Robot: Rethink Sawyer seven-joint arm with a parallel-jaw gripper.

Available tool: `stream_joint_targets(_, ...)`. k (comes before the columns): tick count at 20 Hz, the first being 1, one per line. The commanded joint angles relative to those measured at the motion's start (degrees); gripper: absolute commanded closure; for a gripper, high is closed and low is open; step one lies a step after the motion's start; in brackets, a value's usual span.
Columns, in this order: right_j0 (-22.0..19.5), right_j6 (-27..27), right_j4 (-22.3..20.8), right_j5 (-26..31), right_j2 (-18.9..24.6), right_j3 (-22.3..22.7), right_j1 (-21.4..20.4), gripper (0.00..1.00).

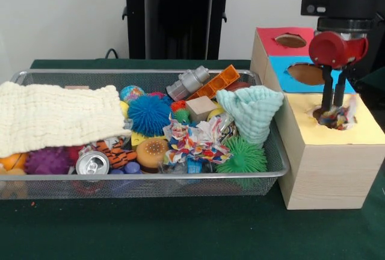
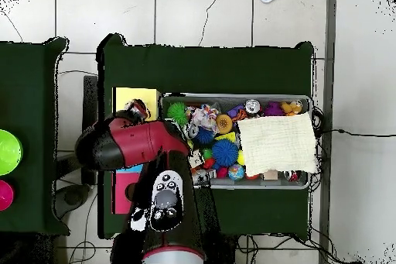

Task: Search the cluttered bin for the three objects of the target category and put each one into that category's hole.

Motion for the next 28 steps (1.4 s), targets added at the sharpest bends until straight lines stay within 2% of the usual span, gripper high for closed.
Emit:
stream_joint_targets(1, -3.3, 4.2, -0.5, 8.8, 3.3, 4.1, -6.2, 0.0)
stream_joint_targets(13, -3.7, 4.1, -2.6, 8.2, 3.3, 3.1, -6.1, 0.0)
stream_joint_targets(23, -4.9, 1.1, -8.1, 4.6, 2.1, -3.2, -2.9, 0.0)
stream_joint_targets(28, -7.9, -0.6, -9.4, 4.9, 4.7, -4.6, -2.1, 0.0)
